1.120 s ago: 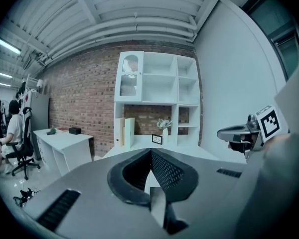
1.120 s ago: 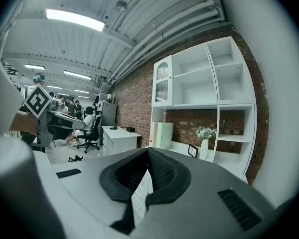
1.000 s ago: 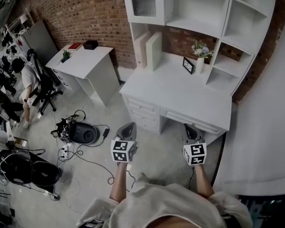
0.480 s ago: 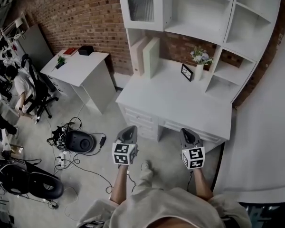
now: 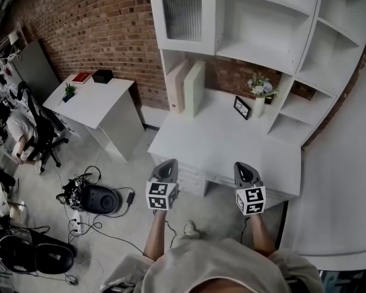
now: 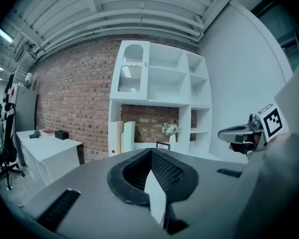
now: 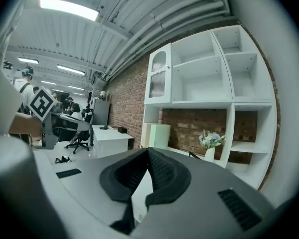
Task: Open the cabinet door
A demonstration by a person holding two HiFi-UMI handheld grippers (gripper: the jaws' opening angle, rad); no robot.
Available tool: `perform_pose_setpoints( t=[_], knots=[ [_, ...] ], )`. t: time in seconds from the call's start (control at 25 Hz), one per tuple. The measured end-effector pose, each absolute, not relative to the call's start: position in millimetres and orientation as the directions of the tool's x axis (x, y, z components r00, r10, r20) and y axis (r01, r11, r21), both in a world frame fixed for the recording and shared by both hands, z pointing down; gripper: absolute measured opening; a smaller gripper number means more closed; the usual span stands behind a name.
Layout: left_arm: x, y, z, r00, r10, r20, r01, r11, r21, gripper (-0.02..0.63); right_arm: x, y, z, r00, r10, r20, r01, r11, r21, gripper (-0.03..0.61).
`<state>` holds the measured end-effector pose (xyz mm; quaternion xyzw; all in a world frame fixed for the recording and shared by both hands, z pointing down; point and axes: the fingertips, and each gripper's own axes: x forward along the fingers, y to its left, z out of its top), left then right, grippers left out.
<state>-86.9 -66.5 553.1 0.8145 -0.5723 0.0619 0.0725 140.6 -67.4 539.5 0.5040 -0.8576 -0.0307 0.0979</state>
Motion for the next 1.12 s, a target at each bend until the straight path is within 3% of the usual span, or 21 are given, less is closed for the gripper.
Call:
perform_pose_setpoints(
  t=[0.48, 1.12],
  knots=[
    [-138, -176, 540, 0.368, -0.918, 0.149, -0.930, -0.363, 0.059, 0.026, 91, -166, 523, -0.438, -0.891, 0.117, -0.872, 0.453, 0.185, 0.014],
    [-131, -232, 567, 0.463, -0.864, 0.196, -0.886, -0.459, 0.065, 0.026, 87, -201, 558, -0.369, -0.912, 0.181, -0.901, 0.398, 0.170, 0.014]
  ],
)
